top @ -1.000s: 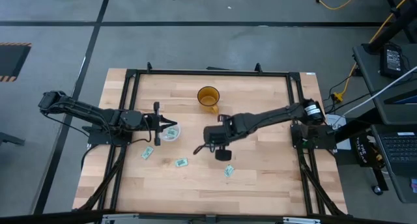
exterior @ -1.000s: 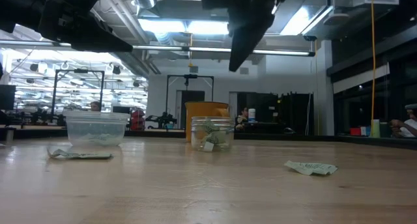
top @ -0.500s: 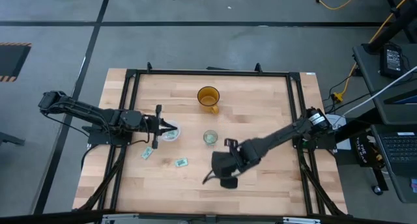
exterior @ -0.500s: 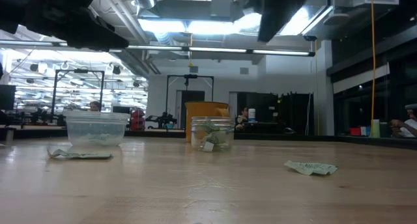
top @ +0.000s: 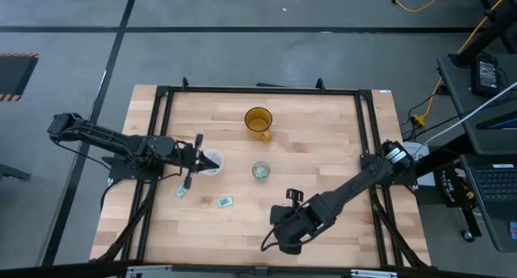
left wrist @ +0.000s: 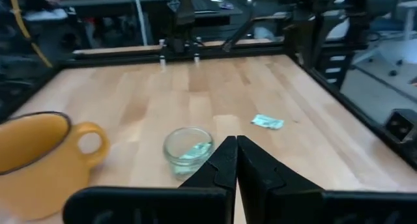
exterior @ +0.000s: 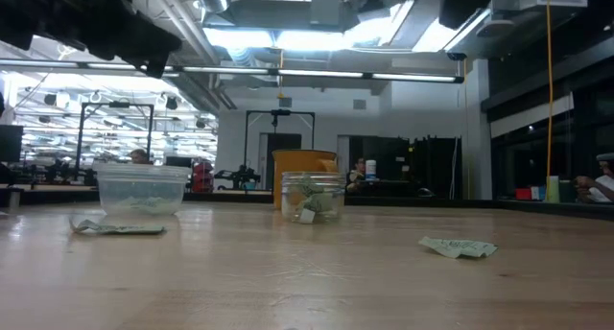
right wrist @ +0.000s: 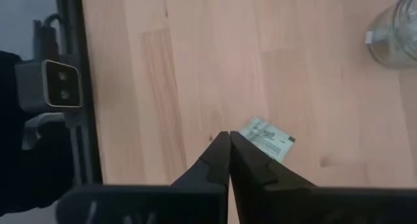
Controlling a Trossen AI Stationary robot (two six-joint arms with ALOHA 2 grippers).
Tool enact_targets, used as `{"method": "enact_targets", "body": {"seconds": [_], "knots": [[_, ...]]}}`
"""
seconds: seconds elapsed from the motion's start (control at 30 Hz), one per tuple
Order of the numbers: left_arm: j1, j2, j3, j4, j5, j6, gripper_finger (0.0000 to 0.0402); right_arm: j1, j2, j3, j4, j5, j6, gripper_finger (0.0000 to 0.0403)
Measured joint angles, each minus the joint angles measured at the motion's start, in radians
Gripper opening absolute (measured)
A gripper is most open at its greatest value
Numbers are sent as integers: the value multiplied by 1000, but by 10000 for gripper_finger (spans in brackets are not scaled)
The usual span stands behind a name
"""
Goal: Pick and place Stevia / Truvia into bins
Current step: Put the stevia packet into the glass tupperware
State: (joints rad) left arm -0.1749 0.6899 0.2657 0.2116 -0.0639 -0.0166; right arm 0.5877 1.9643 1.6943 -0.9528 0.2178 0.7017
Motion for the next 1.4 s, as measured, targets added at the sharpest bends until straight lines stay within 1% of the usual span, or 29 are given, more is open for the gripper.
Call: {"method": "enact_targets", "body": {"seconds": [0.1, 0.23, 0.37, 0.47, 0.6, 0.67, 0.87, 1.07, 1.2, 1.4], "knots": [[0, 0, 0, 1, 24, -7, 6, 7, 7, 0, 4, 3, 3, 14], [0, 0, 0, 2, 11, -18, 6, 12, 21, 0, 14, 2, 2, 23], [0, 0, 0, 0, -8, -28, 6, 12, 30, -13, 25, 53, 4, 31], [0, 0, 0, 1, -41, -5, 6, 11, 34, -46, 21, 70, 24, 37], [0, 0, 0, 5, -134, 1, 6, 11, 34, -93, 52, 70, 78, 46], [0, 0, 0, 0, -165, 1, 6, 11, 34, -116, 77, 70, 83, 51], [0, 0, 0, -5, -174, 3, 6, 1, 33, -158, 148, 69, 82, 71], [0, 0, 0, -5, -177, 3, 6, -10, 33, -163, 160, 68, 78, 108], [0, 0, 0, -5, -178, 3, 6, -8, 35, -163, 163, 67, 27, 142], [0, 0, 0, -5, -178, 3, 6, -7, 75, -162, 172, 68, 23, 180]]}}
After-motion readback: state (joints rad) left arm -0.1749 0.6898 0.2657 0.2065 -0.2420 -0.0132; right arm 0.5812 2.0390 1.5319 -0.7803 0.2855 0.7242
